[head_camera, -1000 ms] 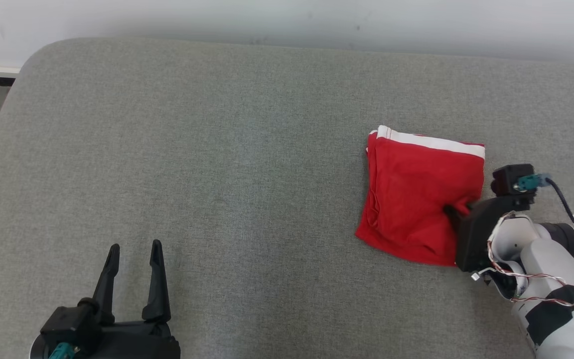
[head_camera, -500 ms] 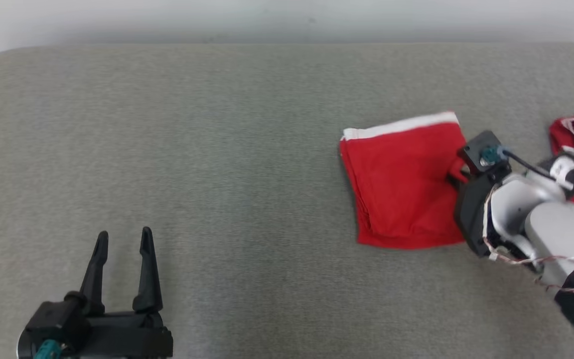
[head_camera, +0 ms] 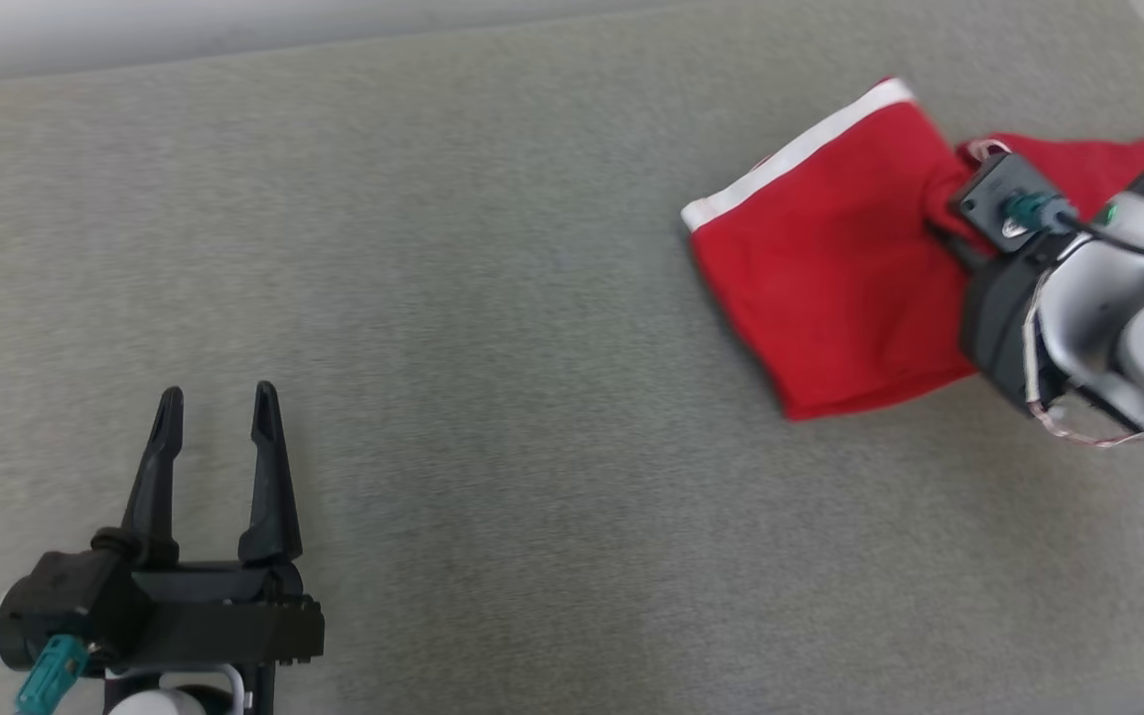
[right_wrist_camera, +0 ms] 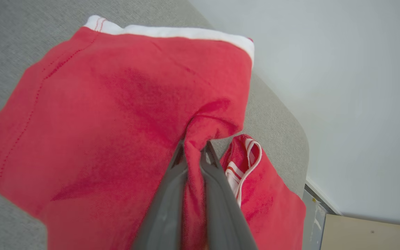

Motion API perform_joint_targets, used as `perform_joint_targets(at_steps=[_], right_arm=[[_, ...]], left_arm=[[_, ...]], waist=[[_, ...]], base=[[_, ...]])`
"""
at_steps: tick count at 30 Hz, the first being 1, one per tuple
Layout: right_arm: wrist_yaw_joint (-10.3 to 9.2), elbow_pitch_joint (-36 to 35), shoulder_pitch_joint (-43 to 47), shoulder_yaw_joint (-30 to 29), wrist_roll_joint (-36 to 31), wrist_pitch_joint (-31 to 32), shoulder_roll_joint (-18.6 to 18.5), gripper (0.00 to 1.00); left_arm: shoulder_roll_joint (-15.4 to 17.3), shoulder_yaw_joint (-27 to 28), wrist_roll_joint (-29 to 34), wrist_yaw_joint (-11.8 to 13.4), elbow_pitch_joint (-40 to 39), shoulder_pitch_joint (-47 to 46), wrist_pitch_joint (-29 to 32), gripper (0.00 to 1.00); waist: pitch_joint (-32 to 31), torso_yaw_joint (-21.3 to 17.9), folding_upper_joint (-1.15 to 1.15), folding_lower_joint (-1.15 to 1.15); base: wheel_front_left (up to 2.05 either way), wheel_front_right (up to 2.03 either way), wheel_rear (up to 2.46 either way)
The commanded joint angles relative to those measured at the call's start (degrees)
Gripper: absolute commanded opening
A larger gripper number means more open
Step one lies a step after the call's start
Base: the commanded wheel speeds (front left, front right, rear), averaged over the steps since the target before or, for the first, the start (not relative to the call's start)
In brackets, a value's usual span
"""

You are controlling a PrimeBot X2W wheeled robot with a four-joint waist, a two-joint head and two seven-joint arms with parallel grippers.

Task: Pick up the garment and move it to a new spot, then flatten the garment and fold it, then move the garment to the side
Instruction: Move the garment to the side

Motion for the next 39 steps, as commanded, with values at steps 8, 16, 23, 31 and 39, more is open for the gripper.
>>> perform_joint_targets(at_steps=[8, 16, 23, 31, 39], right_arm=[[-0.18, 5.12, -3.29, -1.52, -1.51, -4.16, -4.00, 0.00], [-0.18, 14.32, -3.16, -8.94, -5.59, -7.86, -5.07, 0.00], [-0.18, 22.06, -2.38, -18.66, -11.43, -10.55, -2.60, 0.00], [-0.19, 29.91, 0.53, -30.80, -18.67, -11.92, 2.18, 1.00], [-0.18, 26.38, 5.18, -38.70, -21.46, -19.02, 7.77, 1.00]], left_arm=[[0.08, 0.33, 2.40, -1.57, -0.68, -3.23, -0.02, 1.00], [0.08, 0.27, 4.51, -3.09, -1.51, -5.48, -0.02, 1.00], [0.61, 1.22, 5.40, -3.99, -1.39, -7.02, -0.02, 1.00], [0.39, 0.93, 5.99, -4.45, -0.63, -6.75, -0.03, 1.00], [0.19, 2.05, 4.63, -4.41, 0.44, -4.56, -0.03, 1.00]], waist=[[6.45, -5.60, -0.01, -0.01], [10.02, -4.91, -0.01, -0.01], [12.24, -4.20, -0.01, -0.01], [10.87, -3.13, -0.01, -0.01], [5.01, -2.34, -0.01, -0.01]], base=[[0.00, 0.00, 0.00], [0.00, 0.00, 0.00], [0.00, 0.00, 0.00], [0.00, 0.00, 0.00], [0.00, 0.00, 0.00]])
